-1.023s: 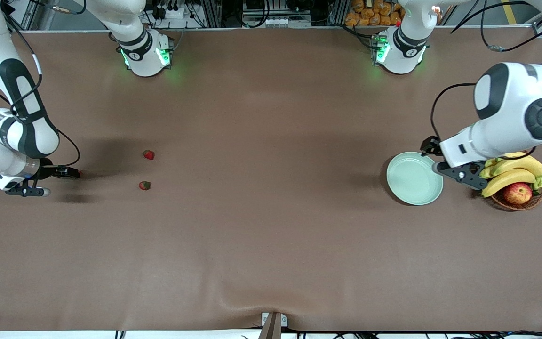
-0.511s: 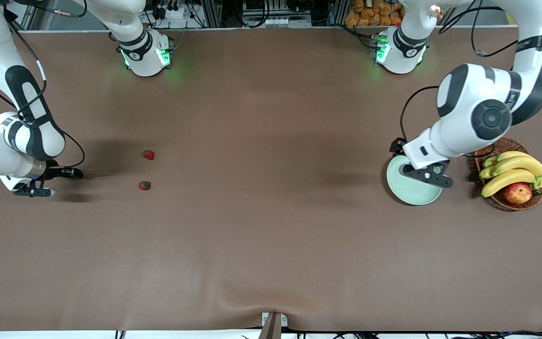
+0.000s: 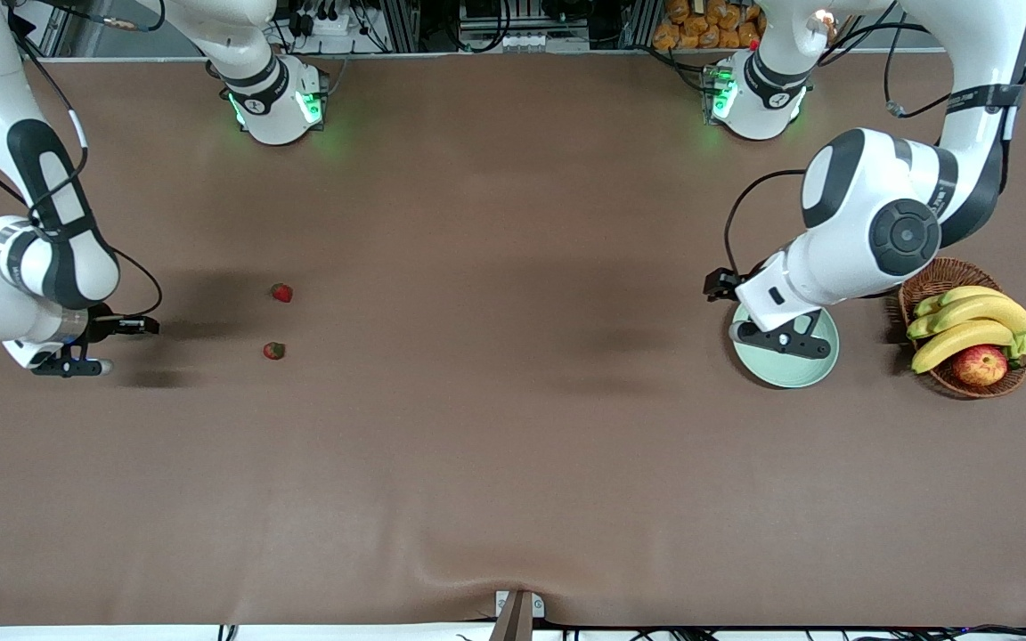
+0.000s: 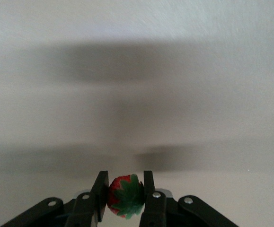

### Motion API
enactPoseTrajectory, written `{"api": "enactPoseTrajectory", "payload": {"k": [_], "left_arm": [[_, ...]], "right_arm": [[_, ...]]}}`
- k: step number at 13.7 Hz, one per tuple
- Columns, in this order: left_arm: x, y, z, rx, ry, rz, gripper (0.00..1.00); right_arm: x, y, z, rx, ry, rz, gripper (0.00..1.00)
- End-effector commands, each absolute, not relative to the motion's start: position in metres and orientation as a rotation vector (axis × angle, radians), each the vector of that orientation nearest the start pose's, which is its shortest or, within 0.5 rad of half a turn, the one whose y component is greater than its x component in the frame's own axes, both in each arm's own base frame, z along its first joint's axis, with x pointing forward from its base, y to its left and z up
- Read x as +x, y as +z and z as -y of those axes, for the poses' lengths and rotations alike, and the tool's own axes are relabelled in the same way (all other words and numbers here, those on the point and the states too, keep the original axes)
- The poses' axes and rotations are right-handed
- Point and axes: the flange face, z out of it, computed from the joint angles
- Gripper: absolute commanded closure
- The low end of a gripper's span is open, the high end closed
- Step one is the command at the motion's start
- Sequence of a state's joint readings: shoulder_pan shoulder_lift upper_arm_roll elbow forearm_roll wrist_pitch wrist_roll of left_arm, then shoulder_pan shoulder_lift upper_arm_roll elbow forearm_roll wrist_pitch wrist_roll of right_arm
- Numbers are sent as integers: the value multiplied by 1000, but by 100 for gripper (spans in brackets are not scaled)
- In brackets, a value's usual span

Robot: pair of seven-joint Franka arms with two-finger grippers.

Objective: Collect all strawberries into plate
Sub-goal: 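Lower the right gripper onto a strawberry and close on it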

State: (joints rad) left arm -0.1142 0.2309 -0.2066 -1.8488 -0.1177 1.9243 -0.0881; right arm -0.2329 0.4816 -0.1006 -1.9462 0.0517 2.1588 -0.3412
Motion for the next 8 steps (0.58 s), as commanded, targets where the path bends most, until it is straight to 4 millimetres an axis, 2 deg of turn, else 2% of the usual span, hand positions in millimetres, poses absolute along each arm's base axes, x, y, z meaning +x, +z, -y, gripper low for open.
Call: {"api": "enactPoseTrajectory", "payload": {"k": [1,4,6,8], "left_arm": [[570,393,210,-3257,299,-184,20],[564,393,225,-3248,312,-41,20],[558,391,242,-3231,327,73,20],[555,391,255,-3216,336,200,20]], "right_arm": [[583,251,170,-2991,385,-69,100],[607,275,118,-2932,392,-203,100],[624,287,60,-2896,391,-330,100],[635,296,10,-2843,380,-443,100]]}}
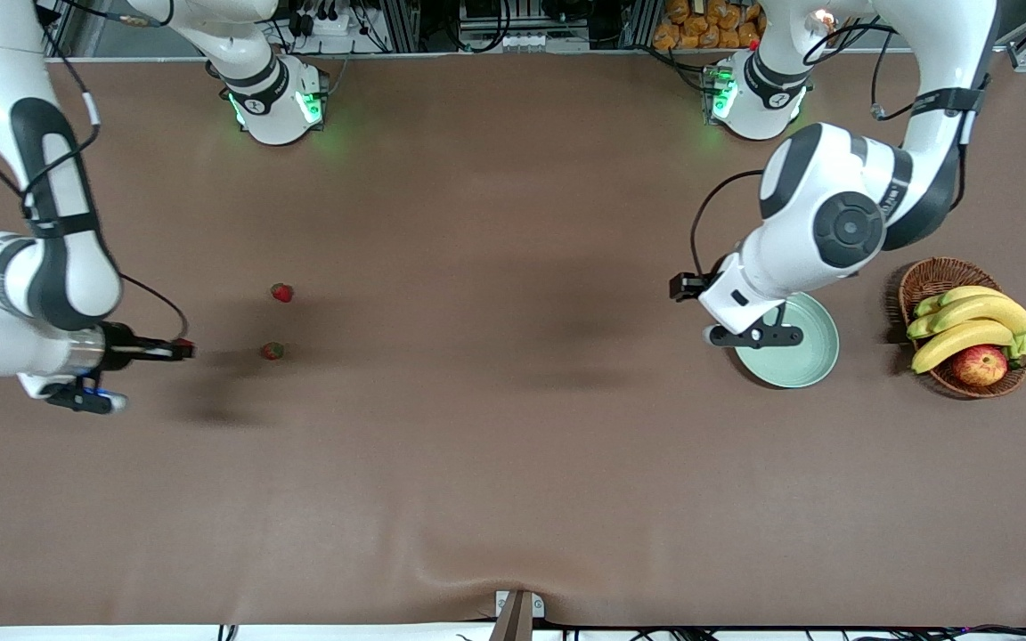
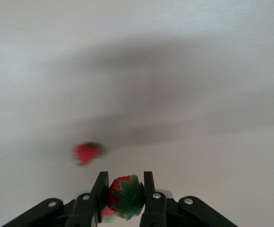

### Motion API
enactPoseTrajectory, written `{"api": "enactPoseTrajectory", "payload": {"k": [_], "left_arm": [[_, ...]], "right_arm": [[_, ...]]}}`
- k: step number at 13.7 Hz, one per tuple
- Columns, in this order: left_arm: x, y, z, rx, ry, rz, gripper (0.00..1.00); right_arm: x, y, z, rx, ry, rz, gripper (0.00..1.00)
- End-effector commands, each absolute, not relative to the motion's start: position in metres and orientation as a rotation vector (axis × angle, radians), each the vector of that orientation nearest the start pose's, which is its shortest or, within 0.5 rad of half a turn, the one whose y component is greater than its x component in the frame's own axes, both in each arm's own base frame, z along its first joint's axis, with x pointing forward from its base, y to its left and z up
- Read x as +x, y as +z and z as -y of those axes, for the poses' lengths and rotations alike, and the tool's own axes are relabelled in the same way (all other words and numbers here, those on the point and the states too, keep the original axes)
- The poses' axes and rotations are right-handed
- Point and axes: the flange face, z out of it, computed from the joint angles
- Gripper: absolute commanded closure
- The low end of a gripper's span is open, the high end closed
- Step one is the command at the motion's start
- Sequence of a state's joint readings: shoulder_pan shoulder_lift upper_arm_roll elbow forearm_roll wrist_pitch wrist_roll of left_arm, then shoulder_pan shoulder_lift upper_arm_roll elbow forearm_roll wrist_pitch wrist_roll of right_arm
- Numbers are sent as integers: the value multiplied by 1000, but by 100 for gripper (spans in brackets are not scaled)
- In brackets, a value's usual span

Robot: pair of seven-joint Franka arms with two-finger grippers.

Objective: Collect all strawberries into plate
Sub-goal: 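Carry the strawberry mid-table with the right gripper while the left gripper approaches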

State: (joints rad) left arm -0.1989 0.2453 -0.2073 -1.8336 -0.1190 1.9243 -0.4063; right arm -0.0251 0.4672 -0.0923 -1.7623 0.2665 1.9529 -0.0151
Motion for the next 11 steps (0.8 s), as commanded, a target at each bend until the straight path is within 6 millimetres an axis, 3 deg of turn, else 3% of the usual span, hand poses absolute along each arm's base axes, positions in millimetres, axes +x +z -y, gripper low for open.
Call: {"api": "enactPoseTrajectory", "payload": {"k": [1,3,6,8,11], "left_arm": [[556,390,256,-3212,338,232,20],[556,390,258,-3209,339,266,20],[549,386,277,-3181,353,367,20],[547,383,290,-3174,357,387,19],[547,378,293,-3165,368,409,19]], "right_arm": [[640,303,-17,-2818,375,-490,100],[648,316,-63,-2763,376,-635,100],[645,325,-146,-2650,417,-768,100],[642,326,-193,-2594,387,-867,100],[634,310,-269,-2525,340,-1033,100]]}}
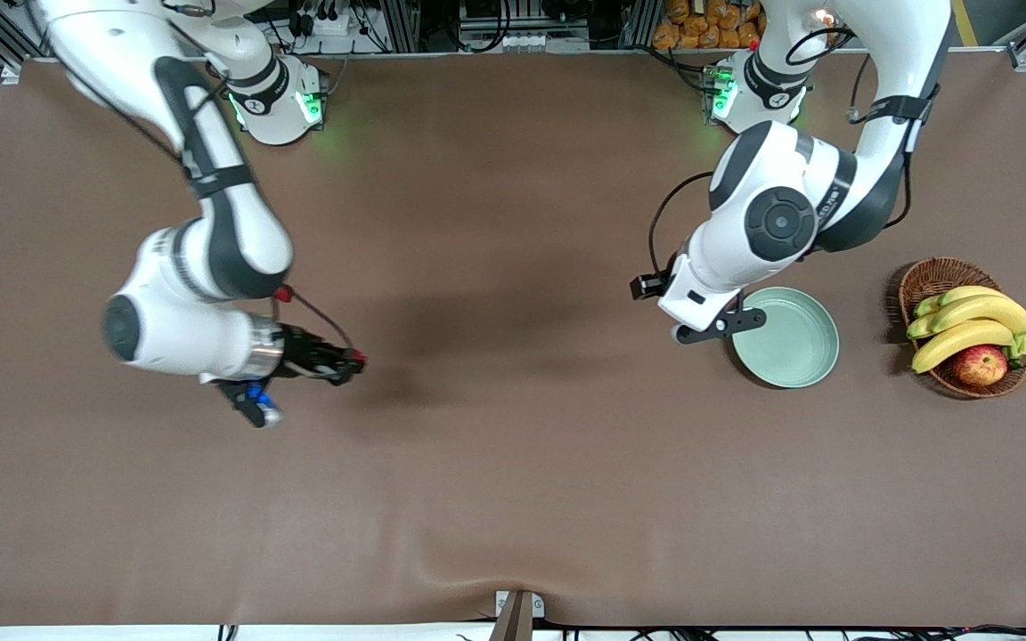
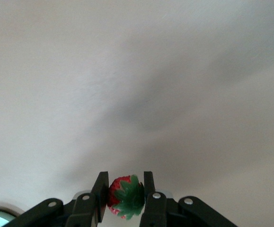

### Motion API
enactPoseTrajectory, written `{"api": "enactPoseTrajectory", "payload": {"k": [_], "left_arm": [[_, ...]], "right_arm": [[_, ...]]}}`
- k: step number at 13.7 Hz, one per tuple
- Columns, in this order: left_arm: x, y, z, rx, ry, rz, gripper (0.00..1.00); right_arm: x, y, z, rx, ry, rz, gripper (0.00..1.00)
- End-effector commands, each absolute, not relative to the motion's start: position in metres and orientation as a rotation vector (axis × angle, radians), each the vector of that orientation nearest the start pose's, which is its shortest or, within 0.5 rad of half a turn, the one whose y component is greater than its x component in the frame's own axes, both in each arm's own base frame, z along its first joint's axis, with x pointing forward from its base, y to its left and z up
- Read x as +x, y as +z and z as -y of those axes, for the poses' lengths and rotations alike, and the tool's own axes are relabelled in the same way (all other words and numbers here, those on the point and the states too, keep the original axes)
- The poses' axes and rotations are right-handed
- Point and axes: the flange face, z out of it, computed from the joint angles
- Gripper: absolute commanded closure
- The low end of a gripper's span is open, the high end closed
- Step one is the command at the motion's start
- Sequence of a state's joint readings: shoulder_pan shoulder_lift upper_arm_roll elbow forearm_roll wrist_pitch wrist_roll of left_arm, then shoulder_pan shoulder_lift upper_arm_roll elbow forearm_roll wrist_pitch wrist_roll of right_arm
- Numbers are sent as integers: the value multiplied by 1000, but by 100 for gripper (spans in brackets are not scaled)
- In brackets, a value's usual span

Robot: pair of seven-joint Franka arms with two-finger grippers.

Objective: Collect all strawberries into plate
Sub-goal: 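Carry the strawberry mid-table with the right gripper while the left gripper approaches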

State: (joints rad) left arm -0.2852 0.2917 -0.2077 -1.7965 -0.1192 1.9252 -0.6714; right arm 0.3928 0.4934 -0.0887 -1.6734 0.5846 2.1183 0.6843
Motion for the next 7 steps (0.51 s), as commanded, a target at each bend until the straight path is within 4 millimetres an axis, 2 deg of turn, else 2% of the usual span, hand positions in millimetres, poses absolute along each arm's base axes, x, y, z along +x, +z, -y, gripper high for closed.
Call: {"api": "enactPoseTrajectory", "payload": {"k": [1,4,5,7], "left_arm": [[546,378,295,-3164,370,406,19],[546,372,299,-3157,375,435,17],[542,370,306,-3157,371,443,17],[539,364,315,-3140,376,494,17]], "right_arm": [[629,305,-297,-2485,339,-1074,100],[607,283,-388,-2375,302,-1210,100],[605,277,-403,-2332,300,-1287,100],[589,267,-455,-2254,280,-1379,100]]}}
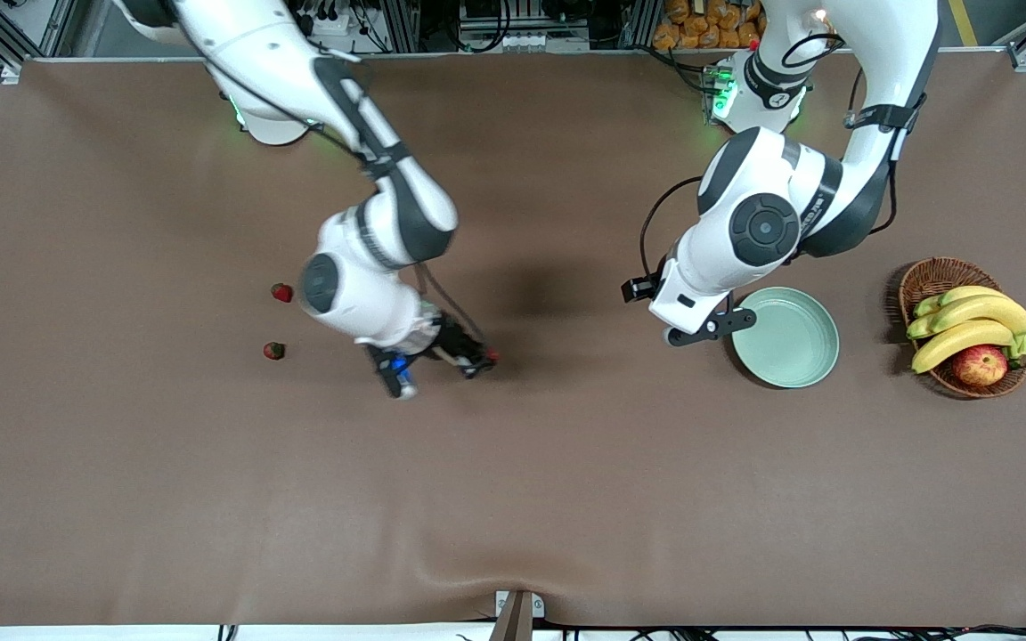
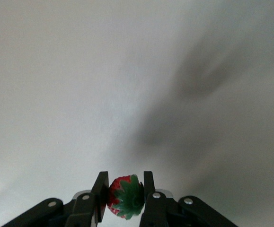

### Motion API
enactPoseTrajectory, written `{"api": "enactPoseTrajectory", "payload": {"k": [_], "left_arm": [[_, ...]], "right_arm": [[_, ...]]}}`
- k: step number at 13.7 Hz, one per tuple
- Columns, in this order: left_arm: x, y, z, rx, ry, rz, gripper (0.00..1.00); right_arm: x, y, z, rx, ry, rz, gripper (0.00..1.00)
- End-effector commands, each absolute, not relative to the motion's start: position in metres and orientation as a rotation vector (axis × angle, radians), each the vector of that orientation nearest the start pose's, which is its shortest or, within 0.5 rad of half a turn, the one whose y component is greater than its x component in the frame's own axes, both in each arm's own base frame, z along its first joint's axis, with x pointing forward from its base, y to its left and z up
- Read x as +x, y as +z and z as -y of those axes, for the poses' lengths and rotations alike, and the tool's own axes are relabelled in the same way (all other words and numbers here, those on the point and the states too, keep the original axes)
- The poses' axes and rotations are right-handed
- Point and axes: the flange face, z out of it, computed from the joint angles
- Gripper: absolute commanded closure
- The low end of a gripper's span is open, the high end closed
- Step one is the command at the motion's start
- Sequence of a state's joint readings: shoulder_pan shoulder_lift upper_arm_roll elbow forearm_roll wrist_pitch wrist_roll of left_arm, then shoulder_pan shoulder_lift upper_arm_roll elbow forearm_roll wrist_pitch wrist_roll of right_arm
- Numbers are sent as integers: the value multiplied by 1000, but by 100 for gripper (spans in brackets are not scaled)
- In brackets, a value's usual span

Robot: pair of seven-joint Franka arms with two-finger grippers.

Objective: Collect all strawberries into plate
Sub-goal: 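Carry the strawberry mid-table with the right gripper while the left gripper approaches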

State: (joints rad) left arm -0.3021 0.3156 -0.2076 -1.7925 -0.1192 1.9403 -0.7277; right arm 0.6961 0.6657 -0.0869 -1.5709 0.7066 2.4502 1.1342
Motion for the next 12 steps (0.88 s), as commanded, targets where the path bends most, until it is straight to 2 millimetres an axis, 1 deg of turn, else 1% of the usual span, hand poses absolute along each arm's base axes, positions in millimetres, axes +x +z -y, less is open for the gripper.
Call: {"api": "enactPoseTrajectory", "payload": {"k": [1,2,4,5,7,8,9,10,11,12], "left_arm": [[538,363,318,-3138,371,514,17],[539,359,318,-3128,380,539,17],[538,357,317,-3110,375,578,17],[537,355,316,-3101,382,594,17],[537,352,314,-3076,391,660,17],[538,350,310,-3051,394,736,16],[537,344,307,-3025,407,787,15],[537,341,301,-3009,415,812,13],[538,339,290,-2994,424,841,12],[539,337,281,-2965,433,905,14]], "right_arm": [[580,260,-477,-2200,262,-1432,100],[574,253,-495,-2168,249,-1458,100],[562,242,-523,-2148,269,-1481,100],[550,234,-538,-2153,273,-1477,100],[529,215,-560,-2128,223,-1469,100],[518,202,-569,-2126,204,-1465,87],[511,196,-574,-2122,195,-1463,72],[506,194,-578,-2128,199,-1461,40],[505,194,-579,-2130,199,-1460,7],[503,193,-580,-2142,193,-1447,0]]}}
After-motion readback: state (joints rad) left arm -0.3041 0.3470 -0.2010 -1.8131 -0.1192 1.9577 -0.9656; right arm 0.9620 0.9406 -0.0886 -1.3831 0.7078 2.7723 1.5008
